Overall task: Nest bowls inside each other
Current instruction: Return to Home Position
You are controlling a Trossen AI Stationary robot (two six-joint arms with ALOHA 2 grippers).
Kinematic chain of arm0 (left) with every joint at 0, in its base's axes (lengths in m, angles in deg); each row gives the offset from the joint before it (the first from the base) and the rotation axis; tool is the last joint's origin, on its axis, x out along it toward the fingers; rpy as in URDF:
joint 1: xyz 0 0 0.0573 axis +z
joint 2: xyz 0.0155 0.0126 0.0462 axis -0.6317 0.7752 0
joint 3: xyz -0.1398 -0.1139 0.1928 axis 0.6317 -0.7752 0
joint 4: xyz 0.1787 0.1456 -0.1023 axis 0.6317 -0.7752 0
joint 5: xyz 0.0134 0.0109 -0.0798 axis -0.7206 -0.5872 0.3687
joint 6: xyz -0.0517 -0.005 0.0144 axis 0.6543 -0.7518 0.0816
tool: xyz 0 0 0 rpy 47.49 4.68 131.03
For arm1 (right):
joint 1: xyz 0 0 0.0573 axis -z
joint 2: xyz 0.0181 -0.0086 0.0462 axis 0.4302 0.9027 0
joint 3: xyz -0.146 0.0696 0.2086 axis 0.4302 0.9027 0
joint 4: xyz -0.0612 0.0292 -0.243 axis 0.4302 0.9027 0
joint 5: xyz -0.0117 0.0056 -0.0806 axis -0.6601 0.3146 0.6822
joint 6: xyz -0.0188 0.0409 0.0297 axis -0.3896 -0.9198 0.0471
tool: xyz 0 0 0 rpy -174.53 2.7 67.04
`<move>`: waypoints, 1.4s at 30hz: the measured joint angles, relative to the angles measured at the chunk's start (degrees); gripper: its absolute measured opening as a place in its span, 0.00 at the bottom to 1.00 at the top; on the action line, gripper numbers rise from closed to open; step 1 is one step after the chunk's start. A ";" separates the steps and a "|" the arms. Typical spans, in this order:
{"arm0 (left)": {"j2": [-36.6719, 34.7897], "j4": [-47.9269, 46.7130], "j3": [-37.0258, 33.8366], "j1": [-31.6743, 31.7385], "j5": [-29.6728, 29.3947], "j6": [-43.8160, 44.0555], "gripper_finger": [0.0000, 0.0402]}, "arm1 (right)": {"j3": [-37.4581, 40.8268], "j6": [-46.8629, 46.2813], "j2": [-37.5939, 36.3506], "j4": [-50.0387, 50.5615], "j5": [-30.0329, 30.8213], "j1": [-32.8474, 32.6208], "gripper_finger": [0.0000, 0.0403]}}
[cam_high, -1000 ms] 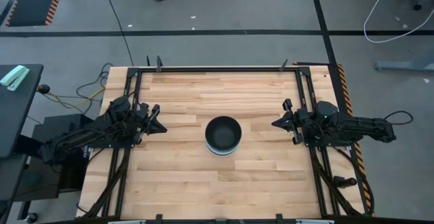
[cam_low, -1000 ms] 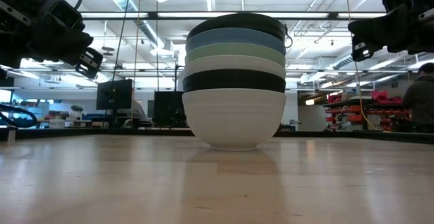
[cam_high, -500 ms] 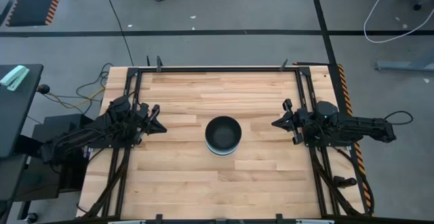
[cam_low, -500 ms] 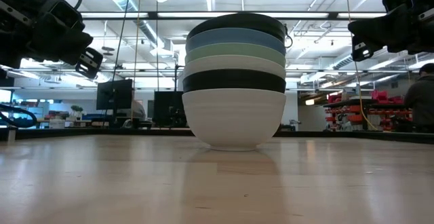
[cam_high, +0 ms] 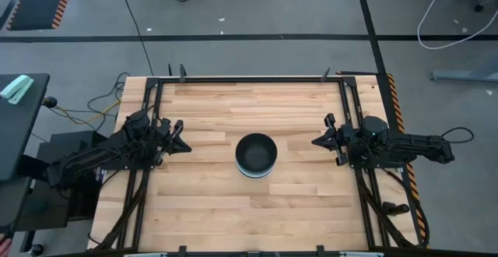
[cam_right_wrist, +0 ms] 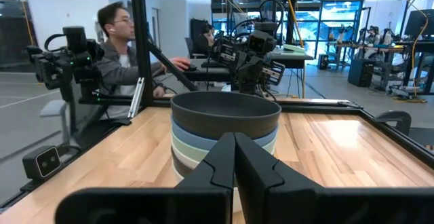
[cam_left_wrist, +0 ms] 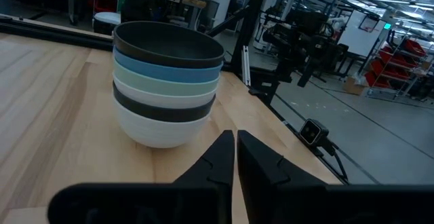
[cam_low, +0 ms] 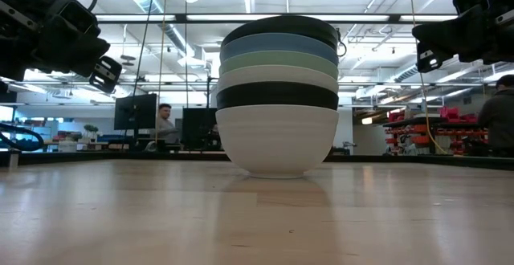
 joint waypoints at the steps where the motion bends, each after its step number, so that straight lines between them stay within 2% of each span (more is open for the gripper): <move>1: 0.00 0.02 0.00 0.00 0.00 0.02 0.06 | 0.00 0.00 0.01 0.02 0.00 0.00 0.04; 13: 0.00 0.00 0.00 0.02 0.02 0.02 0.09 | 0.00 0.00 -0.01 0.01 0.00 0.00 0.04; 25: 0.00 0.00 -0.02 0.02 0.00 0.04 0.06 | 0.00 0.00 -0.01 0.00 0.01 -0.02 0.04; 35: -0.01 0.00 0.00 0.00 0.02 0.00 0.09 | 0.00 0.02 -0.01 0.02 0.02 -0.02 0.04; 42: -0.01 0.01 -0.01 0.01 0.02 0.00 0.07 | 0.00 0.02 -0.01 0.00 0.00 -0.02 0.04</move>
